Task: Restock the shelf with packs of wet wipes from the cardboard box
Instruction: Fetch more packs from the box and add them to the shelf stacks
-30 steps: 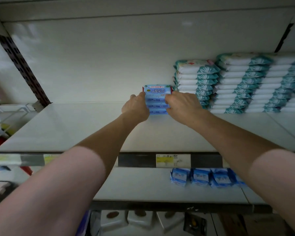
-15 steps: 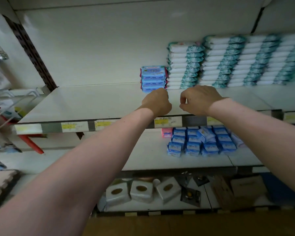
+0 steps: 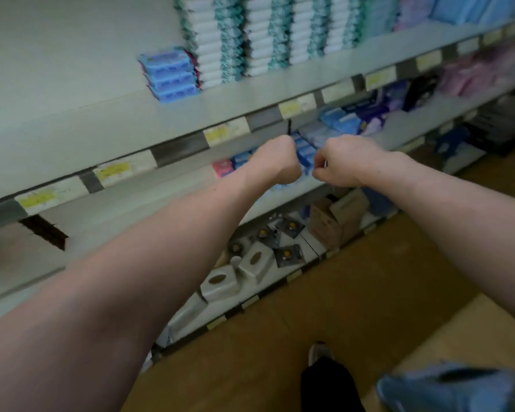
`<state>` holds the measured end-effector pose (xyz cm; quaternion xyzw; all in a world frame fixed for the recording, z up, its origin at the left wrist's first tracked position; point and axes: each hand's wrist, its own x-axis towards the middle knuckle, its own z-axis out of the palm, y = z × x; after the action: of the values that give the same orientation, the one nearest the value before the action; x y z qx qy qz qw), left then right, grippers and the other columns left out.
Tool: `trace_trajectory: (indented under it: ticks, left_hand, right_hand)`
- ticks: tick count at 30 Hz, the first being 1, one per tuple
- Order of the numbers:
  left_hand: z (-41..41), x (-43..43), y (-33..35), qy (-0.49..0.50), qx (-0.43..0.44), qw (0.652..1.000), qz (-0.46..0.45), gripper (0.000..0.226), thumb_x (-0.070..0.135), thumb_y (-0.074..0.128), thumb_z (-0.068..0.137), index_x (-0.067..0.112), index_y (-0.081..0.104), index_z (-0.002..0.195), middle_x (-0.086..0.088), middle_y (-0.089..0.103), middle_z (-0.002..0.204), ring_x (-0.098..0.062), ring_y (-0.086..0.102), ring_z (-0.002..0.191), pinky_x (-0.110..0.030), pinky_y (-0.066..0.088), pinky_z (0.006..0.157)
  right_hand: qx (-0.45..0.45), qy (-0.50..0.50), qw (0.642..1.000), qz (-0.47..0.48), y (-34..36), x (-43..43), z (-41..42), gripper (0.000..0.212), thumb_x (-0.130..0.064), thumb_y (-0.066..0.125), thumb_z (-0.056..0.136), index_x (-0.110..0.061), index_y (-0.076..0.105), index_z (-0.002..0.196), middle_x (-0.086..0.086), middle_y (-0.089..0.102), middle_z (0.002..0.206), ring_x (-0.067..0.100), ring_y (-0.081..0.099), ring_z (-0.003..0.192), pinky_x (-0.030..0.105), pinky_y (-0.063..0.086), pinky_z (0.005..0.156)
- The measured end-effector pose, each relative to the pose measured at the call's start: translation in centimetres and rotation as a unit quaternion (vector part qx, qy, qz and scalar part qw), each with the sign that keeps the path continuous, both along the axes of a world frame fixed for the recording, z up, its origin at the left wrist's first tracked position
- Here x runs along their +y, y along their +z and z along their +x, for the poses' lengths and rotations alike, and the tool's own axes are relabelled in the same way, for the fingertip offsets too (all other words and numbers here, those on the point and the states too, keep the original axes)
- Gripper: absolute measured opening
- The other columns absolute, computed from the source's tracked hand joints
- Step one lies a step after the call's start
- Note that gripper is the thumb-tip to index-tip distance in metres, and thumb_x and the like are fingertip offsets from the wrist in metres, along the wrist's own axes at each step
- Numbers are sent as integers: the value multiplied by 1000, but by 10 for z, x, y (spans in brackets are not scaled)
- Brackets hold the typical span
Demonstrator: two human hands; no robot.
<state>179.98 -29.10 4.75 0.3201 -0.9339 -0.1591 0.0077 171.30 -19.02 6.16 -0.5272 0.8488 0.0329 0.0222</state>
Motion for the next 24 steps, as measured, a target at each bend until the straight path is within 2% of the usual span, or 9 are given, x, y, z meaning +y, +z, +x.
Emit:
trace_trajectory:
  ticks: [1, 2, 4, 8, 11, 13, 18, 21, 24]
  left_hand:
    - [-2, 13, -6, -20, -11, 1000, 4, 9, 6, 49, 81, 5, 51, 73, -22, 58, 83, -35, 60, 82, -38, 42, 59]
    - [-5, 27, -11, -40, -17, 999, 12, 7, 7, 49, 81, 4, 54, 78, -21, 59, 86, -32, 63, 89, -41, 46, 62]
    - [-13, 57, -22, -82, -26, 996, 27, 7, 9, 50, 81, 9, 56, 79, -14, 60, 79, -27, 62, 80, -35, 48, 60]
    - [-32, 122, -44, -151, -39, 987, 47, 14, 13, 54, 82, 13, 64, 92, -5, 64, 84, -23, 64, 79, -32, 51, 62]
    - [-44, 176, -56, -213, -60, 974, 43, 14, 8, 54, 83, 10, 64, 92, -6, 64, 84, -21, 62, 73, -30, 47, 55]
    - [-51, 210, -62, -250, -72, 965, 43, 13, 8, 54, 85, 11, 62, 94, -4, 59, 79, -16, 55, 64, -27, 44, 51]
    - [-74, 300, -87, -325, -104, 938, 60, 21, 13, 55, 90, 11, 62, 109, -6, 64, 99, -21, 64, 81, -33, 58, 71]
    - [-86, 363, -101, -367, -116, 920, 69, 25, 14, 57, 89, 10, 63, 112, -9, 66, 104, -26, 66, 89, -36, 59, 79]
    - [-93, 427, -109, -420, -134, 895, 68, 27, 14, 53, 88, 10, 65, 112, -11, 68, 105, -30, 67, 89, -30, 57, 73]
  right_hand:
    - [-7, -18, 1000, 6, -6, 16, 2, 22, -35, 52, 92, -25, 67, 104, 6, 64, 109, 29, 58, 103, 30, 36, 71]
    - [-13, -38, 999, 11, -10, 34, 4, 21, -34, 52, 93, -26, 67, 105, 6, 64, 108, 28, 58, 102, 30, 36, 70]
    - [-24, -79, 996, 20, -19, 71, 6, 21, -34, 52, 93, -26, 66, 106, 4, 61, 101, 27, 57, 97, 31, 37, 69]
    - [-62, -153, 985, 47, -38, 146, 4, 18, -32, 50, 94, -23, 64, 103, 1, 59, 93, 24, 55, 85, 33, 41, 66]
    - [-72, -206, 974, 60, -53, 201, 1, 11, -33, 51, 93, -25, 60, 93, -1, 57, 84, 23, 55, 81, 28, 37, 56]
    - [-86, -238, 965, 64, -62, 237, 0, 12, -32, 53, 92, -24, 60, 89, 0, 58, 83, 24, 56, 81, 27, 37, 56]
    - [-142, -325, 932, 74, -85, 333, 0, 18, -30, 54, 90, -24, 53, 72, -1, 53, 73, 26, 55, 85, 29, 42, 70]
    - [-155, -384, 907, 74, -101, 396, 0, 14, -29, 56, 87, -19, 66, 83, 4, 62, 81, 26, 58, 86, 27, 45, 72]
    - [-180, -422, 886, 73, -116, 458, -1, 18, -28, 58, 86, -19, 72, 92, 7, 67, 88, 26, 61, 85, 29, 49, 73]
